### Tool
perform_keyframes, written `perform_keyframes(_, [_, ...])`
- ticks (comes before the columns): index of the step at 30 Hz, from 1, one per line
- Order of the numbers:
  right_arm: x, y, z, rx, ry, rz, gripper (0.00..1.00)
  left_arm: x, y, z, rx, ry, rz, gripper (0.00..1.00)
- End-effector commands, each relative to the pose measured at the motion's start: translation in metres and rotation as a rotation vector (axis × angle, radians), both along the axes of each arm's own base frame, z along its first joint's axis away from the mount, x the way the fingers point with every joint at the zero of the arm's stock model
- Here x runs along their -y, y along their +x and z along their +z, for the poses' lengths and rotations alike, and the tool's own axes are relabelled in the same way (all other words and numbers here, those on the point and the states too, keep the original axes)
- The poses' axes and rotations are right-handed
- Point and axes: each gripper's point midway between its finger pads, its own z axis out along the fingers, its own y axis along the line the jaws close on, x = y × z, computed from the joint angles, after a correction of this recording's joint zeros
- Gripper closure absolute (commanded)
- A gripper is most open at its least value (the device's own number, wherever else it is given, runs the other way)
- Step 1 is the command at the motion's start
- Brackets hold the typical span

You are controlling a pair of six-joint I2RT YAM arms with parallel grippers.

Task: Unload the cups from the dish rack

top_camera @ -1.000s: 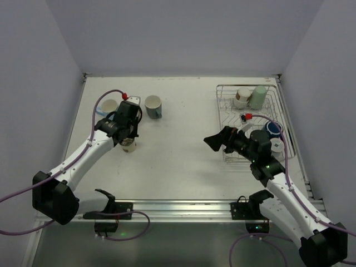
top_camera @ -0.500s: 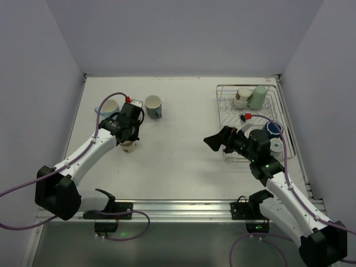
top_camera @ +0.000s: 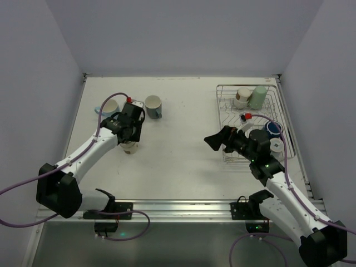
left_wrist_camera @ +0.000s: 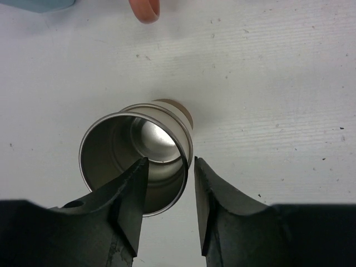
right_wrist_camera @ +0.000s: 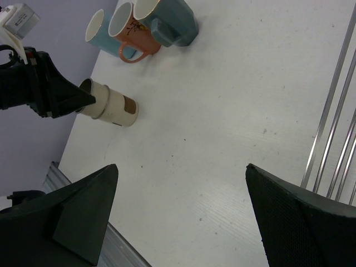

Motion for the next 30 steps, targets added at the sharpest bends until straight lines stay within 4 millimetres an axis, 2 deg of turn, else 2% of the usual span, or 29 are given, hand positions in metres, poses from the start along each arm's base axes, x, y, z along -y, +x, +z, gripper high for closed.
perform_keyframes(1, [0.002, 0.009, 0.017, 0.050, -0.007, -0.025, 0.01, -0.003, 0.006, 0.016, 0.043, 0.010, 0.000, 0.56])
perform_keyframes(5, [0.003, 0.010, 0.017, 0.050, -0.009, -0.035, 0.01, -0.003, 0.010, 0.032, 0.092, -0.010, 0.010, 0.49])
perform_keyframes(7, [0.004, 0.011, 0.018, 0.053, -0.007, -0.044, 0.01, -0.001, 0.014, 0.048, 0.141, -0.035, 0.014, 0.43])
perform_keyframes(10, [0.010, 0.017, 0.025, 0.068, -0.013, -0.087, 0.01, 0.012, 0.019, 0.084, 0.243, -0.121, -0.015, 0.36])
perform_keyframes(11, [0.016, 0.020, 0.024, 0.058, -0.033, -0.124, 0.01, 0.024, 0.020, 0.107, 0.316, -0.187, -0.054, 0.34])
perform_keyframes(13, [0.025, 0.026, 0.032, 0.065, -0.066, -0.175, 0.02, 0.038, 0.018, 0.131, 0.392, -0.262, -0.106, 0.32])
perform_keyframes(14, [0.035, 0.034, 0.034, 0.071, -0.093, -0.242, 0.05, 0.053, 0.012, 0.153, 0.460, -0.340, -0.166, 0.31])
perform_keyframes(15, [0.043, 0.039, 0.034, 0.076, -0.127, -0.275, 0.08, 0.061, 0.007, 0.163, 0.494, -0.383, -0.203, 0.30])
perform_keyframes(16, [0.049, 0.045, 0.045, 0.083, -0.149, -0.313, 0.12, 0.070, 0.002, 0.172, 0.526, -0.425, -0.244, 0.29])
perform_keyframes(17, [0.066, 0.058, 0.040, 0.074, -0.216, -0.395, 0.17, 0.082, -0.008, 0.187, 0.579, -0.496, -0.313, 0.27])
perform_keyframes(18, [0.075, 0.068, 0.053, 0.090, -0.235, -0.444, 0.19, 0.086, -0.013, 0.192, 0.603, -0.522, -0.338, 0.26])
perform_keyframes(19, [0.085, 0.075, 0.051, 0.076, -0.270, -0.484, 0.21, 0.092, -0.020, 0.196, 0.616, -0.556, -0.381, 0.24])
perform_keyframes(20, [0.102, 0.091, 0.039, 0.034, -0.322, -0.538, 0.25, 0.100, -0.032, 0.201, 0.640, -0.606, -0.445, 0.23])
perform_keyframes(21, [0.114, 0.102, 0.047, 0.035, -0.330, -0.582, 0.29, 0.103, -0.037, 0.200, 0.643, -0.621, -0.471, 0.22])
perform_keyframes(22, [0.124, 0.110, 0.044, 0.013, -0.349, -0.613, 0.30, 0.106, -0.048, 0.204, 0.657, -0.651, -0.519, 0.22])
perform_keyframes(24, [0.150, 0.136, 0.040, -0.022, -0.404, -0.694, 0.32, 0.109, -0.056, 0.192, 0.653, -0.659, -0.562, 0.19])
perform_keyframes(26, [0.161, 0.154, 0.034, -0.050, -0.452, -0.721, 0.32, 0.112, -0.064, 0.181, 0.655, -0.675, -0.601, 0.17])
perform_keyframes(27, [0.163, 0.172, 0.029, -0.071, -0.477, -0.728, 0.32, 0.112, -0.066, 0.176, 0.655, -0.679, -0.608, 0.16])
perform_keyframes(28, [0.166, 0.181, 0.025, -0.083, -0.500, -0.739, 0.30, 0.113, -0.070, 0.169, 0.655, -0.689, -0.623, 0.16])
perform_keyframes(30, [0.170, 0.204, 0.014, -0.112, -0.542, -0.739, 0.29, 0.113, -0.072, 0.169, 0.660, -0.688, -0.637, 0.14])
